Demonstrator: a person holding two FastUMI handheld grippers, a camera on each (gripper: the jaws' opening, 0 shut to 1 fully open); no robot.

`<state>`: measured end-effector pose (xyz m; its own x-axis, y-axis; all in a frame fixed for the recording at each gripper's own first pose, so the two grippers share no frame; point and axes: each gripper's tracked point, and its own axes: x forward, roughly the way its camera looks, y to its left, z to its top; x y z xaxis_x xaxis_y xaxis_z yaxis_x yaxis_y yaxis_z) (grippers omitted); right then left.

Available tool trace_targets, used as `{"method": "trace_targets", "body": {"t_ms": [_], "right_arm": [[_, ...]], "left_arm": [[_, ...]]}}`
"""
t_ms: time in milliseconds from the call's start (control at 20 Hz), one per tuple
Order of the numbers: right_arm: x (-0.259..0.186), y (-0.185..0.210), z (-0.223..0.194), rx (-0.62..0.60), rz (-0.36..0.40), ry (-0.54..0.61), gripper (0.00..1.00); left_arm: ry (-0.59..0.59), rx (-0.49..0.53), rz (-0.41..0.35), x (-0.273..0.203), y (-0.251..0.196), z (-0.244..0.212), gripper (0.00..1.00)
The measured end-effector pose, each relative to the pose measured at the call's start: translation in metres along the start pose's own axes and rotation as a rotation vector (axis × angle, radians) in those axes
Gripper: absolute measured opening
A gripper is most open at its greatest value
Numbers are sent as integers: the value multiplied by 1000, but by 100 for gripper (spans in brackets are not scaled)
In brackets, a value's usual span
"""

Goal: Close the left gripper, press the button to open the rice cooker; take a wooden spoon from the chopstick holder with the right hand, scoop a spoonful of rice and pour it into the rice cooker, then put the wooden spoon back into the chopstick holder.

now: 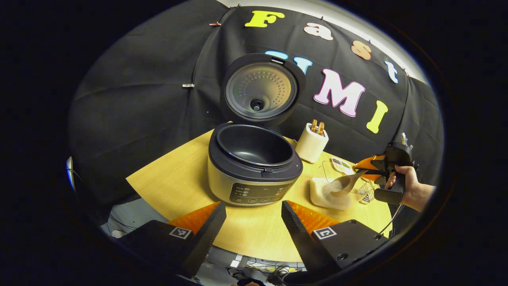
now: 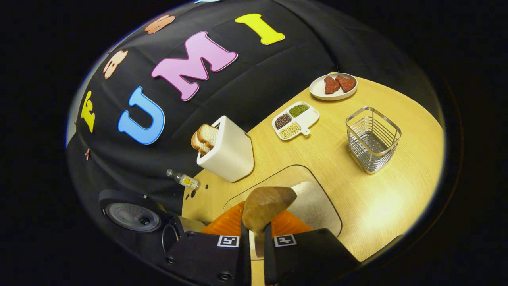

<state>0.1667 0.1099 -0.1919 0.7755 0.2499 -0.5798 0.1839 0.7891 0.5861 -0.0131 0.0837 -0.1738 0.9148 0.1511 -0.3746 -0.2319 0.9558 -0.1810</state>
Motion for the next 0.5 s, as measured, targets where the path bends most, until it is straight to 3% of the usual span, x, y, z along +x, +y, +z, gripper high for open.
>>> {"method": "trace_targets", "body": {"t_ms": [250,300,500], "right_arm": [[-16,6,16,99,30,-22,17],[-20,10,20,124,41,-28,17],[-30,35,26,214,93,-21,17]], "left_arm": [[-19,17,-11,-7,-4,5,96],[-26,21,-12,-9,-4,7,92],[-44,14,-6,-15,1,13,95]]}}
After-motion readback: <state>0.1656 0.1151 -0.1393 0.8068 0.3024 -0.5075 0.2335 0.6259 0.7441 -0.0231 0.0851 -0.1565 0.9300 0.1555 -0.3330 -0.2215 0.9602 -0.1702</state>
